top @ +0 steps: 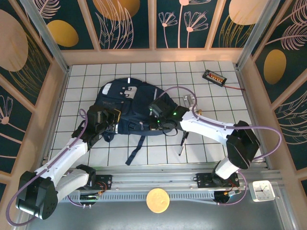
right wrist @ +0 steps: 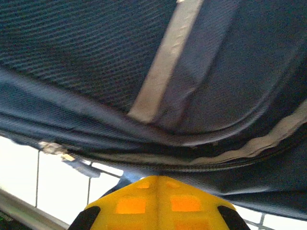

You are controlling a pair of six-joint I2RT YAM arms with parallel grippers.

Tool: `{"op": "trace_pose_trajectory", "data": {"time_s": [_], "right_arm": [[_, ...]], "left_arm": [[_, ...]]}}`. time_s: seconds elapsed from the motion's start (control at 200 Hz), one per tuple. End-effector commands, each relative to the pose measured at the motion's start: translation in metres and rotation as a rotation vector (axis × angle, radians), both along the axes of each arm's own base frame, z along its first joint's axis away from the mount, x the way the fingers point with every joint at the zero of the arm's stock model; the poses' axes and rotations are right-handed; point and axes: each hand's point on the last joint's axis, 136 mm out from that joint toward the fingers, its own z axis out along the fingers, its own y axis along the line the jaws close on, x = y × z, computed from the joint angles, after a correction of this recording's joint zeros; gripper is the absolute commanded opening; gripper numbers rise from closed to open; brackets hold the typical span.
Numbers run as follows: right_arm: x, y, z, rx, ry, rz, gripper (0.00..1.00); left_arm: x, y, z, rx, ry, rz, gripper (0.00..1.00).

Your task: Pack the student bag

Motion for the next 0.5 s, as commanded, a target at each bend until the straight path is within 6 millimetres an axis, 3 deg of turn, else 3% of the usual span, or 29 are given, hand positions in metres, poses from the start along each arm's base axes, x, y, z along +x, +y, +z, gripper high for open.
{"op": "trace_pose_trajectory", "data": {"time_s": [0.0, 0.09, 0.15, 0.285, 0.495], "right_arm": [[-0.007, 0.001, 0.009, 0.040, 0.005, 0.078, 0.00], [-0.015, 0.023, 0.020, 0.118, -0.015, 0.155, 0.34], [-0.020, 0.036, 0.022, 0.137, -0.020, 0.191, 0.45], [-0.028, 0.052, 0.018, 0.126, -0.015, 0.216, 0.52], [-0.027, 0.061, 0.009, 0.111, -0.003, 0.193, 0.56]], "left_arm": [[0.006, -0.011, 0.037, -0.061, -0.123, -0.042, 0.00], [0.006, -0.013, 0.040, -0.063, -0.125, -0.052, 0.00], [0.007, -0.013, 0.043, -0.058, -0.128, -0.052, 0.00], [0.006, -0.014, 0.043, -0.055, -0.124, -0.058, 0.00], [0.004, -0.013, 0.041, -0.064, -0.121, -0.056, 0.00]]}}
